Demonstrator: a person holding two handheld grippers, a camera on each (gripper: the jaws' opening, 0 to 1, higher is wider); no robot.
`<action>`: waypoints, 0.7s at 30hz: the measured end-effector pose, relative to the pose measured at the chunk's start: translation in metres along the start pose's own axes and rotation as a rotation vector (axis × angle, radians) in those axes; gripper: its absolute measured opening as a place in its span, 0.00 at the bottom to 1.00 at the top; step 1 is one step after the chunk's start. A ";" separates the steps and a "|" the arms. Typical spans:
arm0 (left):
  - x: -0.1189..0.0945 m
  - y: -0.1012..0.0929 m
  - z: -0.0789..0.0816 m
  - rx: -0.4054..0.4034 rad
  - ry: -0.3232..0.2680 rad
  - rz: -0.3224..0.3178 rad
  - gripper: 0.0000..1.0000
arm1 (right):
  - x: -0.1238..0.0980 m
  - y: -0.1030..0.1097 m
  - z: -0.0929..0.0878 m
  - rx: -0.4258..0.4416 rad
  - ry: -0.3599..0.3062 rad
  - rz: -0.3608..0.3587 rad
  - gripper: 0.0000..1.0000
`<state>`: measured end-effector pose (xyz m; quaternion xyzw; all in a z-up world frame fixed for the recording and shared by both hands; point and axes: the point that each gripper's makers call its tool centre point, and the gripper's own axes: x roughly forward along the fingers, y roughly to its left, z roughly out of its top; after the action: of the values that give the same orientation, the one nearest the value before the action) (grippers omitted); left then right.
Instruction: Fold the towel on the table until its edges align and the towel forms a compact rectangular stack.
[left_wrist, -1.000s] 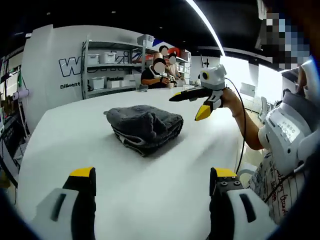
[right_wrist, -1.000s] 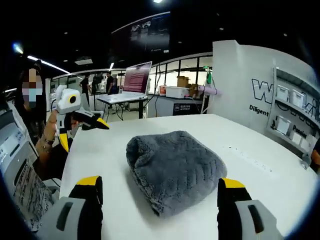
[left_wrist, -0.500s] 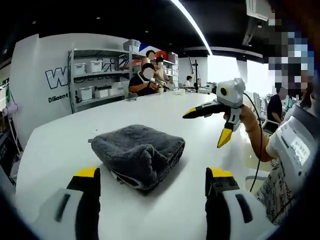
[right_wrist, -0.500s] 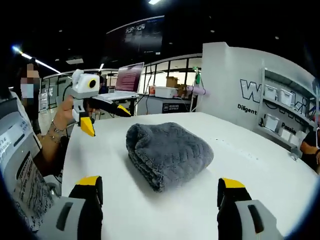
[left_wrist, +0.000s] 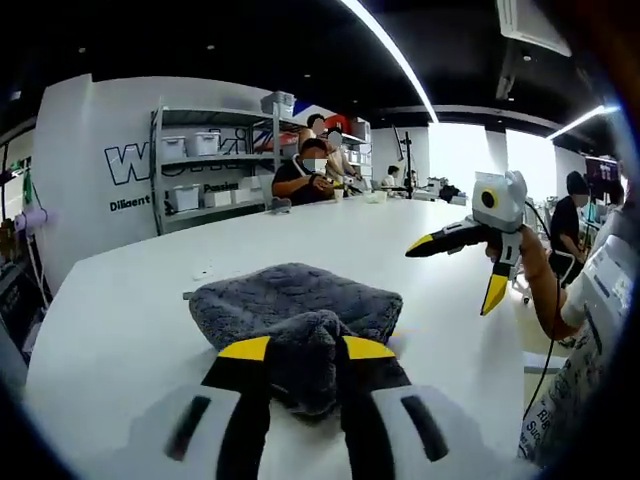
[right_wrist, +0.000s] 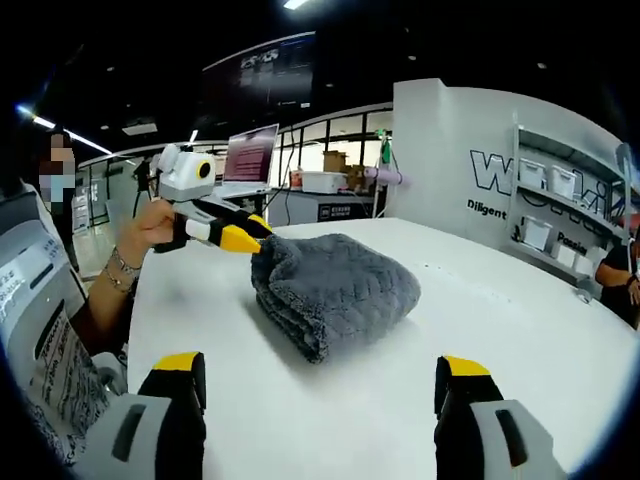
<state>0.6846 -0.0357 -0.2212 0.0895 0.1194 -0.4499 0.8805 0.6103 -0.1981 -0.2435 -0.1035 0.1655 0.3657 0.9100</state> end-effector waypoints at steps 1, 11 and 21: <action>-0.001 0.002 -0.001 -0.003 -0.007 0.009 0.17 | 0.000 0.000 0.000 0.003 -0.003 0.000 0.99; -0.004 0.012 -0.037 -0.052 0.035 0.075 0.05 | 0.005 0.003 -0.006 0.029 0.000 0.019 0.99; 0.007 0.016 -0.067 0.010 0.166 0.093 0.05 | 0.010 0.003 -0.013 0.060 0.005 0.030 0.99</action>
<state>0.6931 -0.0139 -0.2864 0.1364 0.1854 -0.4003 0.8870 0.6123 -0.1938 -0.2591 -0.0745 0.1802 0.3738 0.9068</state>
